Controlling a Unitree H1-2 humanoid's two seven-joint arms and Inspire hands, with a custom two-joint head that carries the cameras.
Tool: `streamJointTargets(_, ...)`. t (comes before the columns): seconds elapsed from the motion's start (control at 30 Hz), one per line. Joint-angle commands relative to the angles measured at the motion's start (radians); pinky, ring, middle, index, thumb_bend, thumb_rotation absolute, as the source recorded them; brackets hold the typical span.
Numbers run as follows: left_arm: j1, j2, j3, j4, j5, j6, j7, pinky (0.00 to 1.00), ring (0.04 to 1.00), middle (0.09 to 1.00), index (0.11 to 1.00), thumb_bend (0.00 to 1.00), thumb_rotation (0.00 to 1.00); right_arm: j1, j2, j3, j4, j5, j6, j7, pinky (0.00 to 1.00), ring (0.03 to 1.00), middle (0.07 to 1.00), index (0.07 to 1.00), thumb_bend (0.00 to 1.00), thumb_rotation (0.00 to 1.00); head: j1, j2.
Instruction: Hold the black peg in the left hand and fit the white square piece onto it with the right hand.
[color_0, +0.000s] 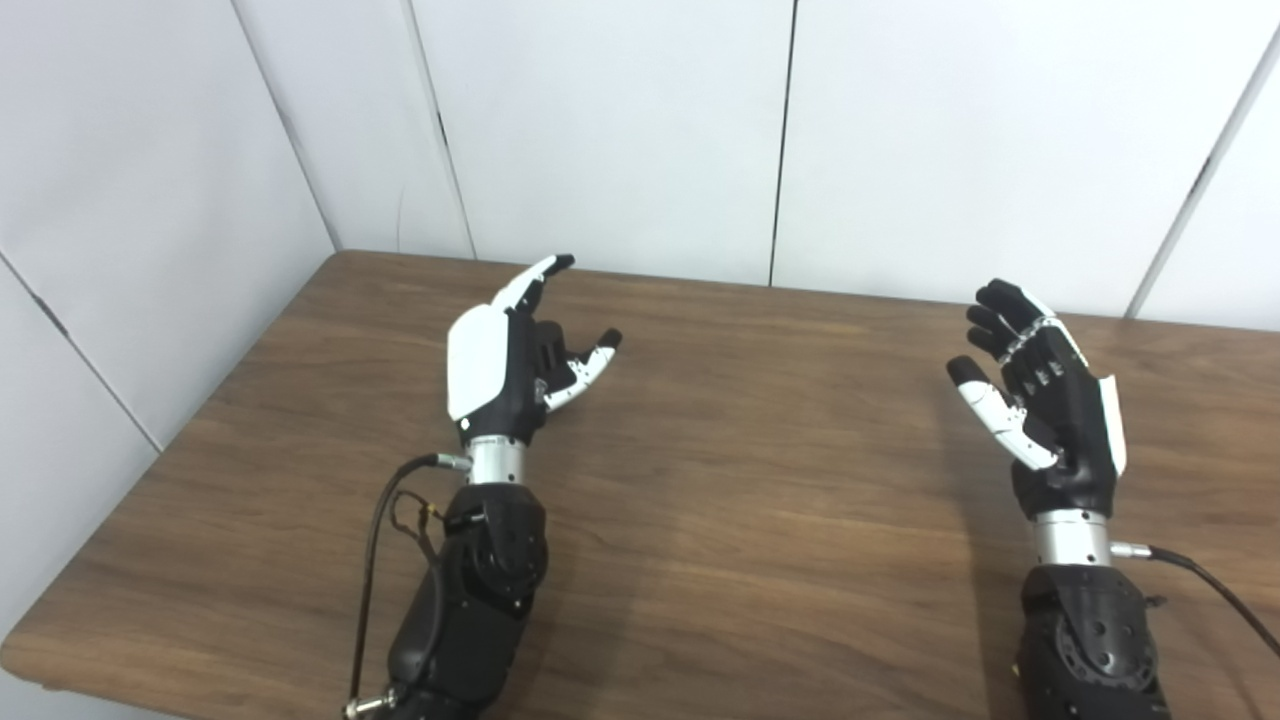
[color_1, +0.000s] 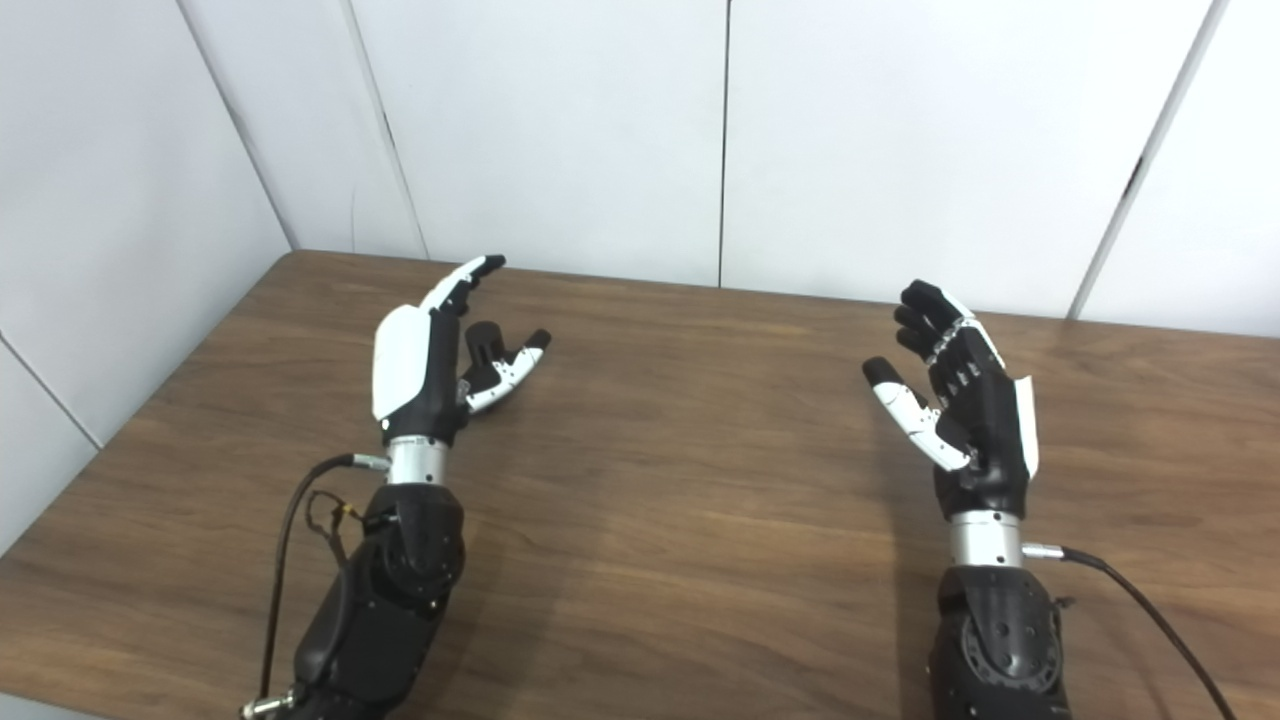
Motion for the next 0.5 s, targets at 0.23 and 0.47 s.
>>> streamJointTargets(0.23,-0.060,0.058,0.025,-0.023,0.033,0.061,0.039,0.74,0.859,0.869,0.827,0.57,0.35,0.081,-0.047,-0.018,0.079,-0.013,-0.017,0.013,0.80,0.814,0.818,0.789,0.66,0.31,0.004,0.001)
streamJointTargets(0.47,-0.068,0.077,0.036,-0.005,0.044,0.111,0.044,0.70,0.858,0.877,0.838,0.62,0.35,0.080,-0.049,-0.016,0.078,-0.012,-0.018,0.013,0.80,0.815,0.819,0.789,0.66,0.31,0.004,0.005)
